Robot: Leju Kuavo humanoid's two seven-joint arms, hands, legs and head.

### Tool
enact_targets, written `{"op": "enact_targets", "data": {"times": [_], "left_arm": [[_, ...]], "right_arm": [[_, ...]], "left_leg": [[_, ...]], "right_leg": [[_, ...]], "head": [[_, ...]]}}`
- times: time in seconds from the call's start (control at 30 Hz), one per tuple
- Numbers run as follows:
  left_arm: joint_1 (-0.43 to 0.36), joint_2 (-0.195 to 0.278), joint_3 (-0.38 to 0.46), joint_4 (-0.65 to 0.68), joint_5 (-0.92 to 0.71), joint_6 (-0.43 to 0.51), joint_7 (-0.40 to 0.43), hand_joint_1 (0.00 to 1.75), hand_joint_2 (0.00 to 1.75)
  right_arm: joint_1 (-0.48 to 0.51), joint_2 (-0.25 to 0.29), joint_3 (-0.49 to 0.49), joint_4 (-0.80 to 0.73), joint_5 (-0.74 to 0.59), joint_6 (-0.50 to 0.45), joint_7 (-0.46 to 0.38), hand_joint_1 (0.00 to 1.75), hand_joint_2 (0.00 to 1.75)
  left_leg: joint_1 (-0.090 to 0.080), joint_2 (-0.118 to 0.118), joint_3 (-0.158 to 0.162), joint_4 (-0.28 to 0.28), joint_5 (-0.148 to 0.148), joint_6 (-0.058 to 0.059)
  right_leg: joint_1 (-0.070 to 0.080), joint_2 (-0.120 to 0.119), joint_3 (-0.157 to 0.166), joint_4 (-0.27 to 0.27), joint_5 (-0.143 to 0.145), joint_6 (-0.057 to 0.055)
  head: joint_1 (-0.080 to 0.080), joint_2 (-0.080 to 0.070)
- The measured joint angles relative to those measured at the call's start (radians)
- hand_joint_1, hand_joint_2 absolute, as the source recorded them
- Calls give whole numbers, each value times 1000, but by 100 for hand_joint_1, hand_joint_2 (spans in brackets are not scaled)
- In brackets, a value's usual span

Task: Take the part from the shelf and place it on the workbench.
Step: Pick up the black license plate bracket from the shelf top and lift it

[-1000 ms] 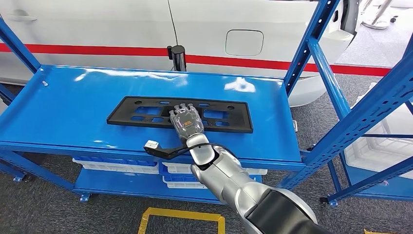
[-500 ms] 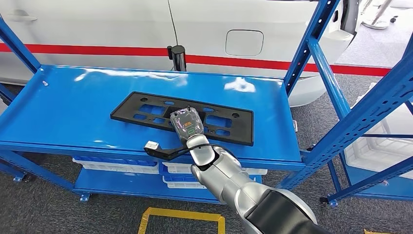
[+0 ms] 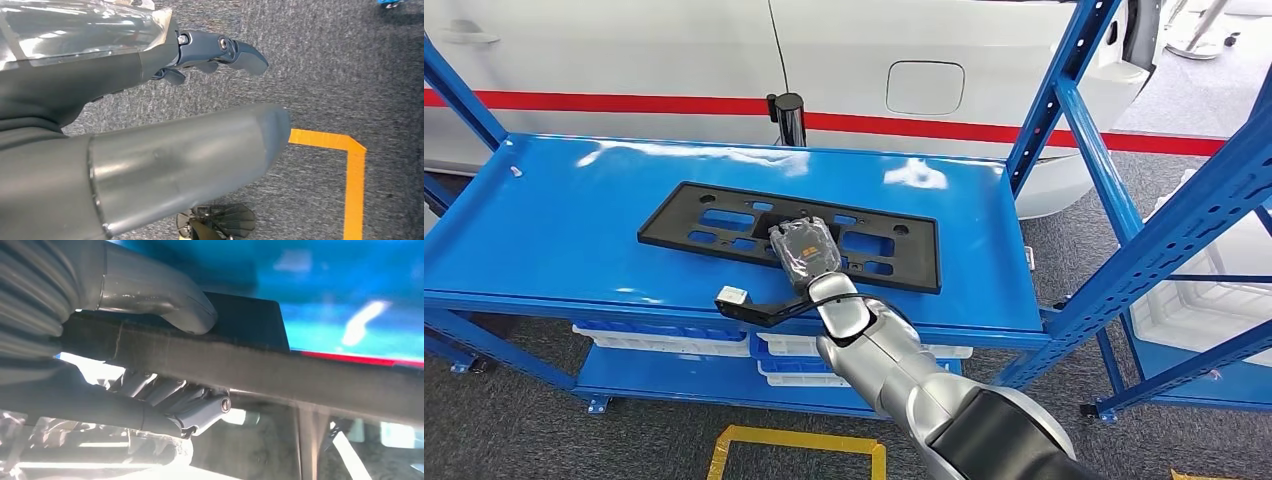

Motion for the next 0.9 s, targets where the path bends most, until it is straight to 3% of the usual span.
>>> {"op": "enact_targets", "data": {"times": [0.13, 0.23, 0.37, 0.6, 0.73, 0.87, 0.9], "left_arm": [[-11, -5, 6, 0, -5, 1, -13, 0, 0], [-16, -8, 14, 0, -8, 4, -29, 0, 0], [-15, -11, 25, 0, -9, 7, -40, 0, 0], [-13, -15, 47, 0, 0, 7, -71, 0, 0], [-12, -16, 59, 0, 15, 6, -82, 0, 0], [-11, -16, 76, 0, 20, 3, -93, 0, 175], [-11, -16, 79, 0, 18, 3, -94, 0, 175]], "right_arm": [[-16, 0, 1, -52, -285, -35, -177, 175, 175], [-26, 0, -7, -109, -402, -82, -270, 175, 175], [-6, 0, -53, -217, -401, -95, -320, 175, 175], [30, -2, -119, -387, -361, -95, -325, 175, 175], [50, -3, -137, -447, -413, -93, -365, 175, 175], [81, -5, -142, -528, -572, -46, -426, 175, 175], [89, -7, -142, -552, -617, -24, -434, 175, 175]], "left_leg": [[0, 0, 1, 0, 0, 0], [0, 0, 2, 0, 0, 0], [0, 0, 2, 0, 0, 0], [0, 0, 0, 0, 0, 0], [0, 0, -1, 0, 0, 0], [0, 0, -1, 0, 0, 0], [0, 0, -1, 0, 0, 0]], "right_leg": [[0, 0, 1, 0, 0, 0], [0, 0, 2, 0, 0, 0], [0, 0, 2, 0, 0, 0], [0, 0, 0, 0, 0, 0], [0, 0, -1, 0, 0, 0], [0, 0, -1, 0, 0, 0], [0, 0, -1, 0, 0, 0]], "head": [[0, 0], [0, 0], [0, 0], [0, 0], [0, 0], [0, 0], [0, 0]]}}
